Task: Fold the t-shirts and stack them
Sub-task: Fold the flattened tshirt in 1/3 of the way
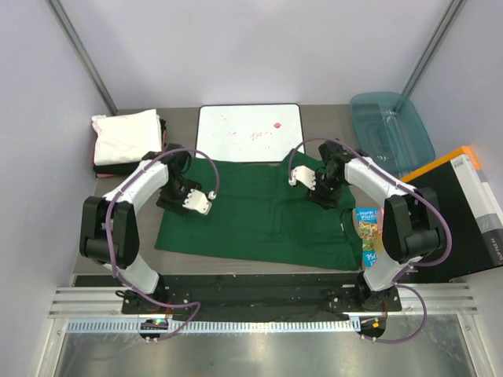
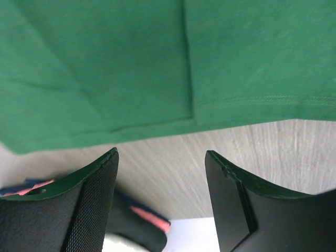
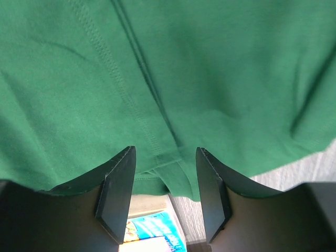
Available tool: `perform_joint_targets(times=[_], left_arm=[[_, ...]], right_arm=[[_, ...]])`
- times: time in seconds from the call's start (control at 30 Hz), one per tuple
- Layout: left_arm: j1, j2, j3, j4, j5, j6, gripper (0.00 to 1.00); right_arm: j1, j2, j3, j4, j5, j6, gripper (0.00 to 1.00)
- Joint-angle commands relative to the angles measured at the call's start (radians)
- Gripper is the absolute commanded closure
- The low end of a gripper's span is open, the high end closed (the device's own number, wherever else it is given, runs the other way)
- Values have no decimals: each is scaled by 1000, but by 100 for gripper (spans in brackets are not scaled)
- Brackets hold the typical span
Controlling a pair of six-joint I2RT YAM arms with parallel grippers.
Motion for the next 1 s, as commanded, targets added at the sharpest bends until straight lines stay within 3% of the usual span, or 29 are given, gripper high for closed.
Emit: perform_joint_targets(times=[0.0, 0.4, 0.87, 0.97], left_arm=[[3, 20, 32, -68, 31, 35, 33], [-9, 72, 57, -157, 13, 51, 33], [-29, 153, 9, -62, -22, -2, 32], [-32, 173, 11, -51, -22, -13, 37]], right_arm=[[9, 18, -17, -9, 23, -41, 46], [19, 94, -29, 17, 33, -30, 54], [22, 131, -9, 59, 57, -23, 55], [22, 143, 3, 60, 57, -21, 55]])
